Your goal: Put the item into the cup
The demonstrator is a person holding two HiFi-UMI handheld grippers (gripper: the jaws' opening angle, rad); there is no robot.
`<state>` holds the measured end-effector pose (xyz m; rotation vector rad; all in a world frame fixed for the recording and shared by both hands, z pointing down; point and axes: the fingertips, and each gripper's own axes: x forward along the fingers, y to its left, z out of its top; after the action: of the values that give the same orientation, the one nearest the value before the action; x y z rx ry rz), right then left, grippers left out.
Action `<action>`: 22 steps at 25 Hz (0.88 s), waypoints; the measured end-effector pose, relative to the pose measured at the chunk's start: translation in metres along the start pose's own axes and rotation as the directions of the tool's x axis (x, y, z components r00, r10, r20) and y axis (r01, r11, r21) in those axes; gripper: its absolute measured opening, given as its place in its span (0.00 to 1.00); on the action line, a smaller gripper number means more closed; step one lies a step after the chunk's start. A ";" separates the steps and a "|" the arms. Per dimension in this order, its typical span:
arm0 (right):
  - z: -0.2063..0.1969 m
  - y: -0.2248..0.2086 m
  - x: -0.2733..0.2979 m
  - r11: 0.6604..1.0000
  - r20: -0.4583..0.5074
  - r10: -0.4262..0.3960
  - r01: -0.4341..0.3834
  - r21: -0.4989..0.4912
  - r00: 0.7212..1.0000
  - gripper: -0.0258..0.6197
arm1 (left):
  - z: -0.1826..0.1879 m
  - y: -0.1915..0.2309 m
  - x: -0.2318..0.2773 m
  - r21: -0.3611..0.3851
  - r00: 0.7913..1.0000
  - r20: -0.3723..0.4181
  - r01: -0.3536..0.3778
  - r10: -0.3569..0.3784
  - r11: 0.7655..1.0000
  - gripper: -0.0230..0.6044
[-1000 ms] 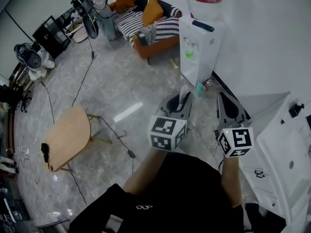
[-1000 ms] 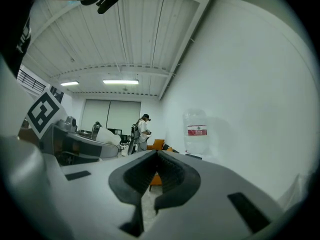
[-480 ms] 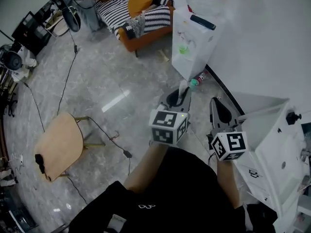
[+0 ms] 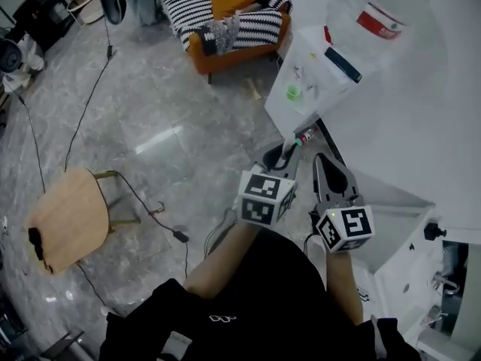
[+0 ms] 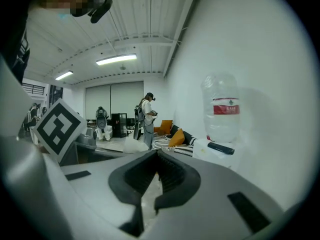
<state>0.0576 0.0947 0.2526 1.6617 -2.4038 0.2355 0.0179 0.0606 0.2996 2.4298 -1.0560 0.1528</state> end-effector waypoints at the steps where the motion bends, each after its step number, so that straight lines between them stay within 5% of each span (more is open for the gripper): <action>1: 0.001 0.000 0.009 1.000 -0.009 0.006 -0.006 -0.001 1.000 0.05 | 0.002 0.009 0.005 -0.008 1.000 0.000 -0.006 0.006 1.000 0.13; 11: 0.003 -0.027 0.050 0.994 -0.058 -0.091 0.095 0.053 0.994 0.05 | 0.007 0.049 0.034 -0.043 0.998 -0.065 -0.005 0.003 0.999 0.13; 22: 0.000 -0.028 0.076 0.996 -0.058 -0.064 0.068 0.066 0.996 0.05 | 0.017 0.074 0.046 -0.062 0.999 -0.046 -0.012 0.009 0.998 0.13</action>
<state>0.0580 0.0164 0.2727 1.7367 -2.3201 0.3513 -0.0042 -0.0203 0.3265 2.3542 -1.0386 0.1761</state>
